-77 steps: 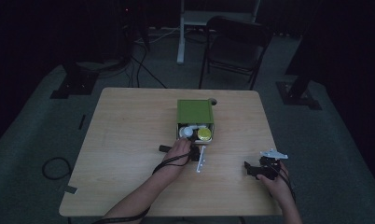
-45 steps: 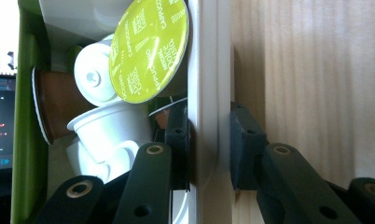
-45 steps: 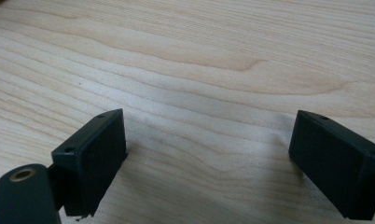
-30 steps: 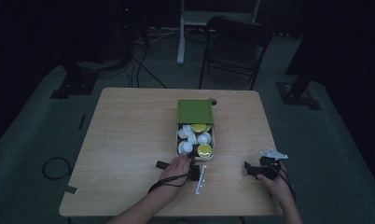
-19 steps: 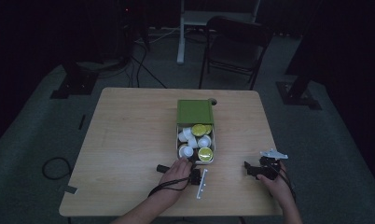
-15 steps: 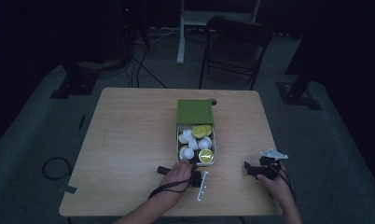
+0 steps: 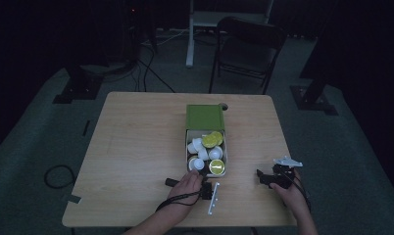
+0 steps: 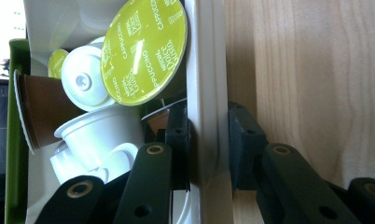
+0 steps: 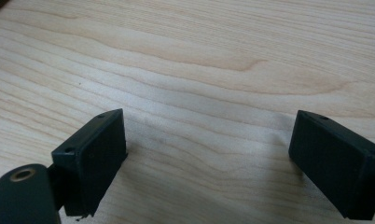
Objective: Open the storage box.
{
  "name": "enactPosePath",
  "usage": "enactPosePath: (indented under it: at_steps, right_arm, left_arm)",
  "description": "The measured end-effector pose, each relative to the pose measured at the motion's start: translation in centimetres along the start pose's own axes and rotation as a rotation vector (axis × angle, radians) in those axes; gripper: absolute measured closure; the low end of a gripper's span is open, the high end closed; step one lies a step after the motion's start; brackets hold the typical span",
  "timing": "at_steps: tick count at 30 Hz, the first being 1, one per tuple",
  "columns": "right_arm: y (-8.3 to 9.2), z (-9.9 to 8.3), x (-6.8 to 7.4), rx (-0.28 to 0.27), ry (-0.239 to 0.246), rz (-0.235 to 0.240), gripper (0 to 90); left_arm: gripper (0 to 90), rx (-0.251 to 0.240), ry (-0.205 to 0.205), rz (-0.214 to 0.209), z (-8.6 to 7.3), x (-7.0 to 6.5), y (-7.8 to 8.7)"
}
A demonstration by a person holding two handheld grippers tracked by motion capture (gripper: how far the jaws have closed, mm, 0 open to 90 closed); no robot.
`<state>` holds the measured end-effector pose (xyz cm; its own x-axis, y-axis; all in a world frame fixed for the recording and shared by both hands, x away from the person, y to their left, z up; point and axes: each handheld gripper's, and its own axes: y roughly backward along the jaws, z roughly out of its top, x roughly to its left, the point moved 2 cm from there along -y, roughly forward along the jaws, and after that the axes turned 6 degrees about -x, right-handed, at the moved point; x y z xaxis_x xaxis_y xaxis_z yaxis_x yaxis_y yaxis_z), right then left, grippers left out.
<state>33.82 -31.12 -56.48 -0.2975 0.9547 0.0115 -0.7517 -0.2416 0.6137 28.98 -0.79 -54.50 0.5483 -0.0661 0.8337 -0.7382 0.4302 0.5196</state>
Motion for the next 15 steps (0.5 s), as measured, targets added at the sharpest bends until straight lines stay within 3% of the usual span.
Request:
enactPosePath:
  at_steps: [5,15]
  right_arm:
    - [0.0,0.0,0.0,0.0,0.0,0.0,10.6]
    - [0.0,0.0,0.0,0.0,0.0,0.0,10.6]
  left_arm:
    - [73.5,0.005,-0.001,-0.004,0.04,-0.02,0.08]
    - [73.6,-0.012,0.034,-0.007,0.03,0.07,-0.16]
